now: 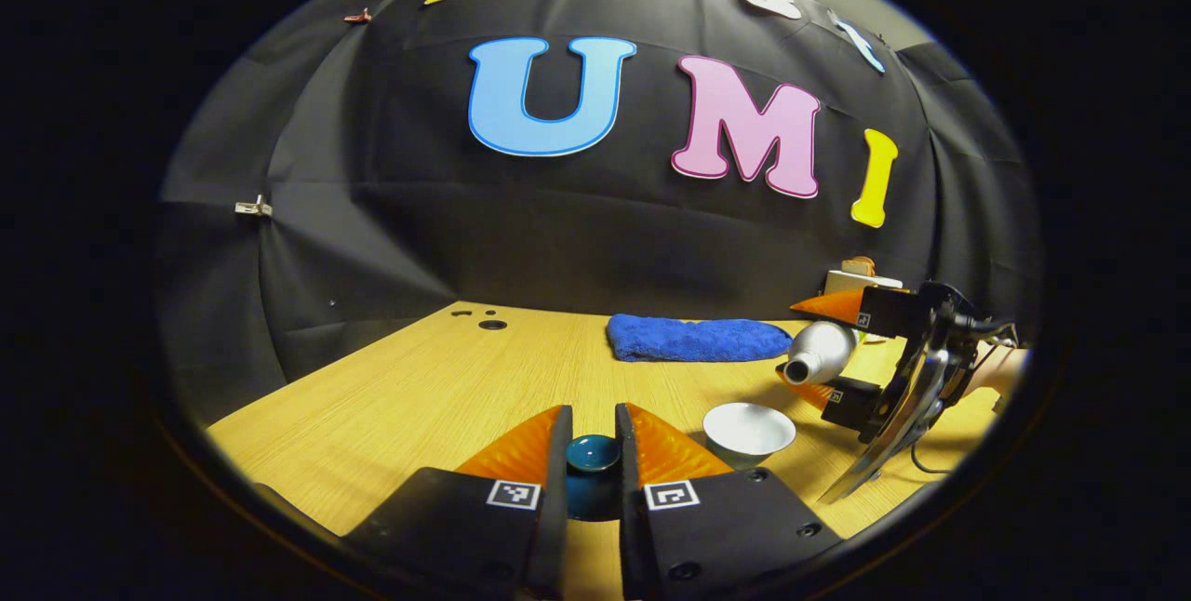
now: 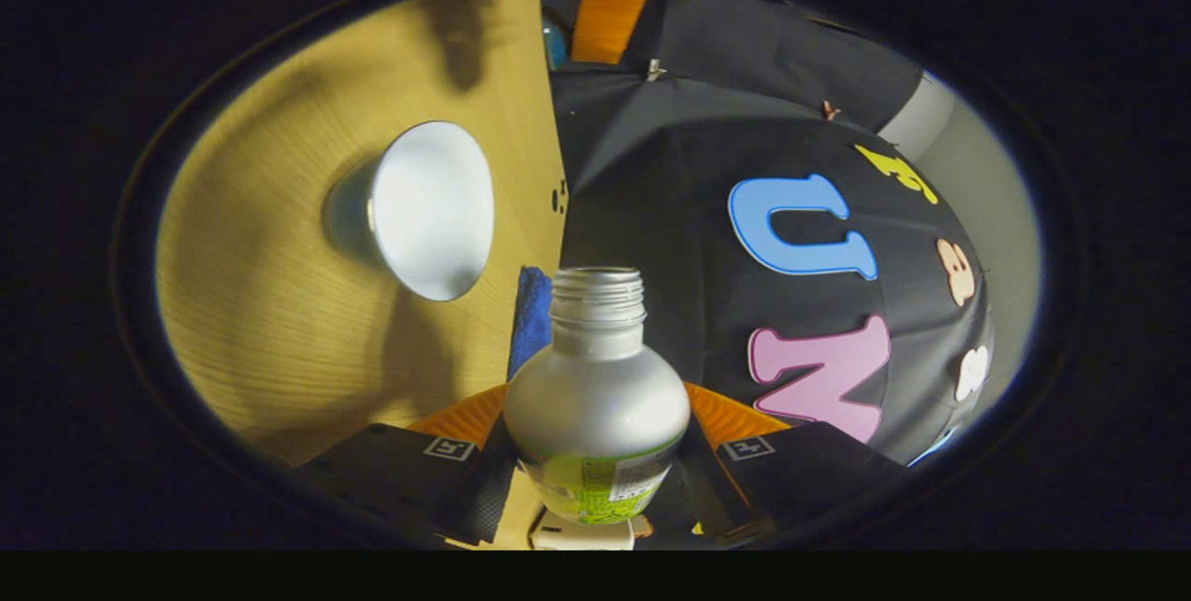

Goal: Open the teacup lid with one hand, grasp the water bottle and pour water into the teacup with the other hand; after pouring, place the water bottle on the coaster and then close the teacup lid.

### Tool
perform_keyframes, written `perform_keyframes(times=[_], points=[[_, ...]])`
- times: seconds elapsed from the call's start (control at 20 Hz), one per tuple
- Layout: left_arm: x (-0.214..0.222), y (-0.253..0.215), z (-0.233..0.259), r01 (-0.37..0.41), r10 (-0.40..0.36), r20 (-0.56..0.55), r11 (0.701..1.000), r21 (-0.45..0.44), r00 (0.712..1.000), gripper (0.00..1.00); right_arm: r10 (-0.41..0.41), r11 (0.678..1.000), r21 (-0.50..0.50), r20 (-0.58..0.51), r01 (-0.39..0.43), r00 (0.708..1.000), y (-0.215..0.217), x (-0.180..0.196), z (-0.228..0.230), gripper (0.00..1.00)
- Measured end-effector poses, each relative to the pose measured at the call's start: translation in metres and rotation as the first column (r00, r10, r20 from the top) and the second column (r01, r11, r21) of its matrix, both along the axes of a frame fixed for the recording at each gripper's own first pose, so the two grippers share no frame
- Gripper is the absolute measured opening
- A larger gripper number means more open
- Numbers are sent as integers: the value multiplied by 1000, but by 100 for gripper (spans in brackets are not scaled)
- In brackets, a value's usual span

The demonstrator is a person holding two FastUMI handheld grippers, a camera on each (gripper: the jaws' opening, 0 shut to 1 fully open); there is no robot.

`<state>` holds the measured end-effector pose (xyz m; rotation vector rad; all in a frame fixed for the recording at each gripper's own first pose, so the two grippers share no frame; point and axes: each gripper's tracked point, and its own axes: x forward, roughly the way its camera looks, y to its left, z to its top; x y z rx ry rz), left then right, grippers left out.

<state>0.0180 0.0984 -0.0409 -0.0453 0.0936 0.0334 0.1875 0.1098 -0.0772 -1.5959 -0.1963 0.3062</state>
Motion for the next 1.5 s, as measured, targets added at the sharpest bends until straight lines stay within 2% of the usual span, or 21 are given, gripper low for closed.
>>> perform_keyframes(times=[0.15,0.35,0.45,0.5,0.55,0.65,0.85,1.05,1.5], points=[[3,-1,-1,8,-8,-3,1000,0,1000,27,8,1000,-21,-15,-8,1000,0,2,-9,80],[4,-3,-5,14,-14,-13,1000,-11,1000,27,47,993,-110,16,-45,999,5,1,-10,82],[4,-4,-7,17,-18,-18,1000,-17,1000,24,51,992,-119,3,-50,999,4,2,-16,80],[5,-5,-7,19,-20,-18,1000,-18,1000,27,45,992,-119,1,-45,999,3,2,-16,80],[5,-5,-8,20,-20,-19,1000,-19,1000,24,48,991,-126,7,-47,999,4,4,-15,80],[5,-4,-9,21,-21,-24,1000,-15,1000,27,68,987,-150,29,-63,997,9,3,-13,80],[5,-7,-10,29,-30,-27,999,-22,999,24,102,972,-220,55,-87,993,18,2,-13,80],[3,-6,-9,29,-29,-27,999,-20,999,27,116,965,-245,74,-95,990,19,5,-8,78],[1,-7,-8,35,-36,-25,999,-19,999,24,137,950,-294,107,-100,985,19,6,3,80]])
